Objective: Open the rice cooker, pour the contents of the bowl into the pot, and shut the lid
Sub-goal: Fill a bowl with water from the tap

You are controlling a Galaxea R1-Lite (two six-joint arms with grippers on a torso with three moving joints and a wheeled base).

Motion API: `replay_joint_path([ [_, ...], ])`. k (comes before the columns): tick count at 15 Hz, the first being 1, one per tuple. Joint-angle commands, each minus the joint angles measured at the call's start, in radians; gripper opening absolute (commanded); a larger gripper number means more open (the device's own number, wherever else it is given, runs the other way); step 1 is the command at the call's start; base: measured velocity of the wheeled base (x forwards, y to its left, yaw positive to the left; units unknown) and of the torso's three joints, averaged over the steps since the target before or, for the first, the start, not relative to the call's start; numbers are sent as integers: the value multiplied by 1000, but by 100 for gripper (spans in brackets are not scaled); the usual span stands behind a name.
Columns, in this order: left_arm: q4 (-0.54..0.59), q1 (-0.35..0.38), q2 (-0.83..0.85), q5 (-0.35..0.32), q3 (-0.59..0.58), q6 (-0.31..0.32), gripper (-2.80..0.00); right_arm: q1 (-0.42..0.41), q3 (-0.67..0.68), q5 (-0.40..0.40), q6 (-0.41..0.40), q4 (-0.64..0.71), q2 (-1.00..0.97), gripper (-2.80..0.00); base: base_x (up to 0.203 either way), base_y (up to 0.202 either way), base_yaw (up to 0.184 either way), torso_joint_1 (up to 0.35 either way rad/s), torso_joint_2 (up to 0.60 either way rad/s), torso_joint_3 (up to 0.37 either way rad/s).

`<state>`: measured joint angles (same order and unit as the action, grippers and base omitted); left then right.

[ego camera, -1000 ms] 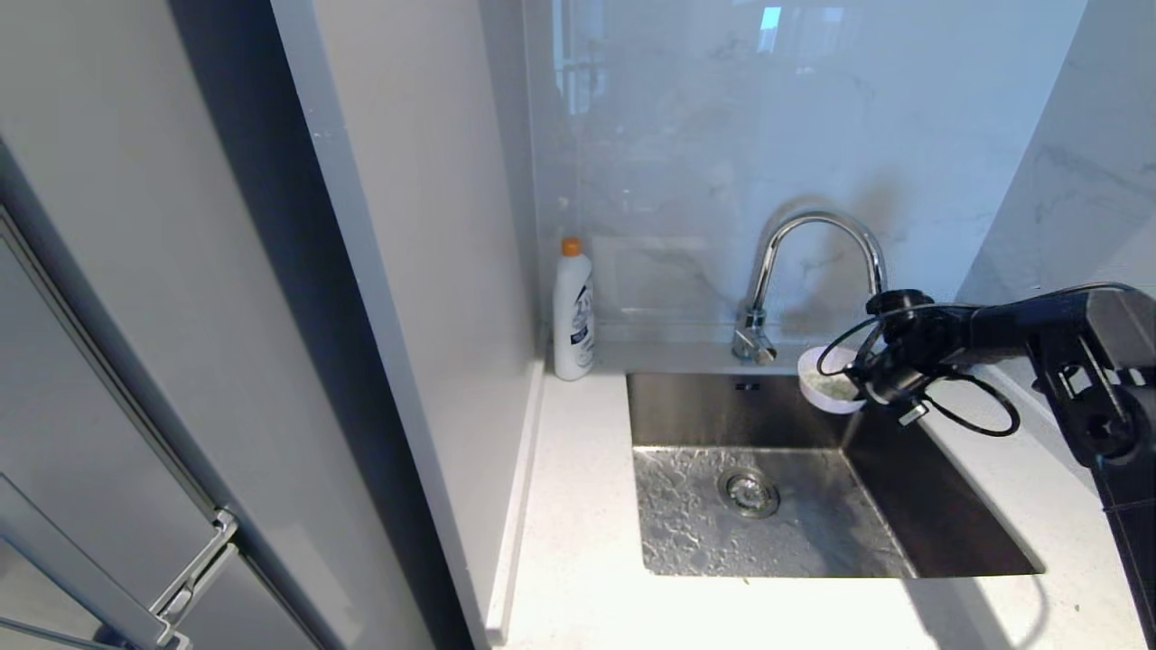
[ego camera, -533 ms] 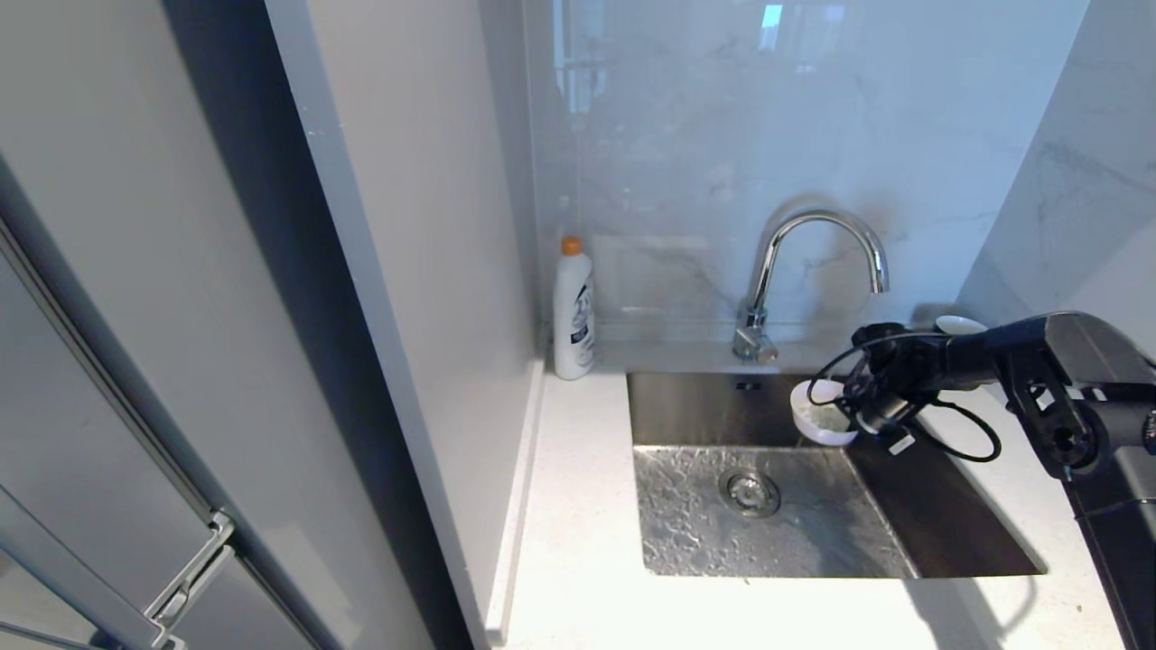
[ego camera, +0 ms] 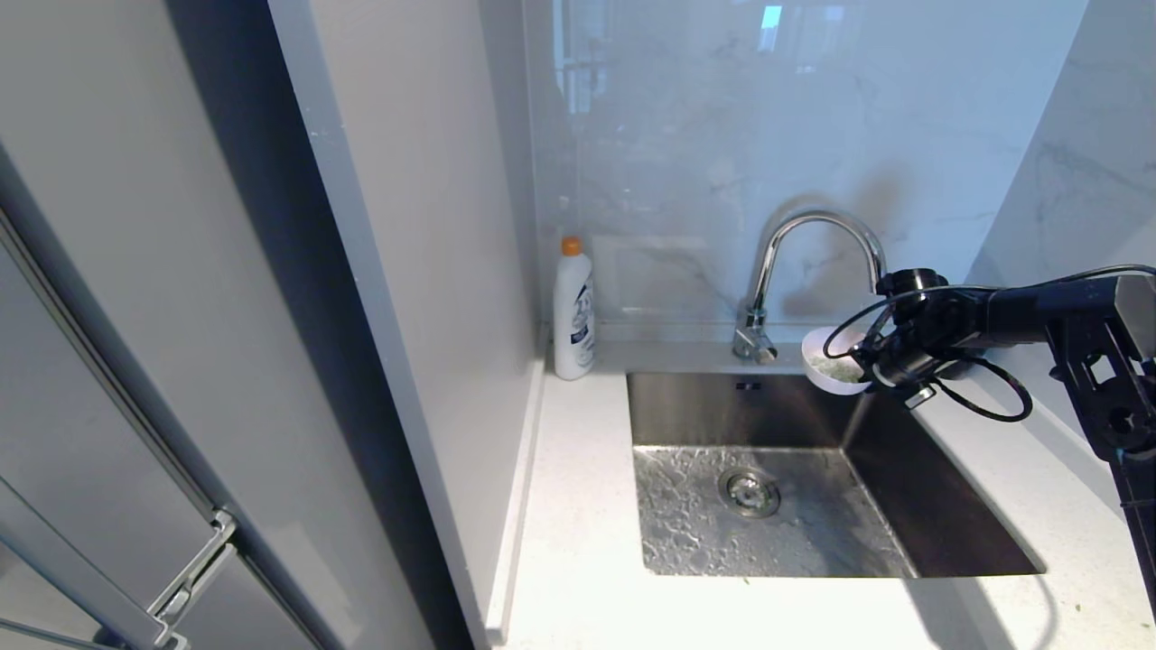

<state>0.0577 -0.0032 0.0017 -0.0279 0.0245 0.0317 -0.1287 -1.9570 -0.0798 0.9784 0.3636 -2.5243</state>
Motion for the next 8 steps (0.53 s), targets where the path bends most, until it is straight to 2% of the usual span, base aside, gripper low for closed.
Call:
replay_joint_path([
  [1,1,0,0,0,0,1,-280,0,0,-2,5,1,7,-280,0,0,0,0,0,0],
  [8,1,0,0,0,0,1,-280,0,4,1,16,20,12,-280,0,0,0,0,0,0],
])
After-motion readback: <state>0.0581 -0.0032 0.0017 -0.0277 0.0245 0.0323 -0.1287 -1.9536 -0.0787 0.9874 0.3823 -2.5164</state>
